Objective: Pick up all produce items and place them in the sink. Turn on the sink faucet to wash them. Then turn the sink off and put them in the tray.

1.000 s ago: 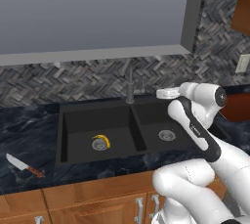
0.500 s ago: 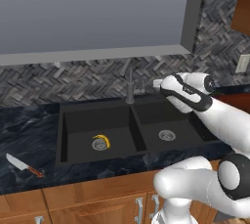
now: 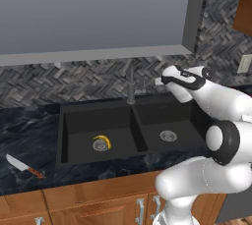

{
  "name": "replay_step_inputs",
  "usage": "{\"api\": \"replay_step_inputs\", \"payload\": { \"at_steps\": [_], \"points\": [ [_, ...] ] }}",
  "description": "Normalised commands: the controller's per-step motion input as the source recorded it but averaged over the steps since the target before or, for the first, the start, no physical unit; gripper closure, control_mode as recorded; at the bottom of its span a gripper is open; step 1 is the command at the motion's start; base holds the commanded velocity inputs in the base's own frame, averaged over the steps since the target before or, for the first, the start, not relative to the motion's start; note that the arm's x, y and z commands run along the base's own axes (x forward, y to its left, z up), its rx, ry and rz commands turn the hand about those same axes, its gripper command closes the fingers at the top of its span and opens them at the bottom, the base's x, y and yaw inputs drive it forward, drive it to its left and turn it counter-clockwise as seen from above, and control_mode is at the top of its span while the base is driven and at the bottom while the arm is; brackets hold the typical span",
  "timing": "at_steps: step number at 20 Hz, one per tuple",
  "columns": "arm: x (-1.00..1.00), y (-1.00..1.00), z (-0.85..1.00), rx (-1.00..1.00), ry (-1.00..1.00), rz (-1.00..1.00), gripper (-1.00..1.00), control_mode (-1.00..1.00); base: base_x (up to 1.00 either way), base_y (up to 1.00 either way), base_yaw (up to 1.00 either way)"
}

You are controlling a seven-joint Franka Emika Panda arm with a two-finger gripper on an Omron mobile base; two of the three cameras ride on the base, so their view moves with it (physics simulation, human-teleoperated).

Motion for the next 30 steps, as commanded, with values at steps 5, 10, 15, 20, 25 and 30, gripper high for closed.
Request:
{"api": "replay_step_inputs", "payload": {
  "at_steps": [5, 10, 15, 20, 25, 30],
  "points": [
    [0.13, -0.06, -0.16, 0.0, 0.1, 0.0, -1.0, -1.0, 0.0, 0.0, 0.0],
    [-0.01, 0.0, -0.26, 0.0, 0.02, 0.0, -1.0, -1.0, 0.0, 0.0, 0.0],
    [-0.15, 0.0, -0.27, 0.0, 0.0, 0.0, -1.0, -1.0, 0.0, 0.0, 0.0],
    [0.07, 0.0, -0.04, 0.02, 0.01, 0.0, -1.0, -1.0, 0.0, 0.0, 0.0],
    [0.35, 0.03, 0.0, 0.01, 0.09, 0.0, -1.0, -1.0, 0.0, 0.0, 0.0],
    [0.29, 0.04, -0.02, 0.0, 0.16, 0.0, -1.0, -1.0, 0.0, 0.0, 0.0]
  ]
}}
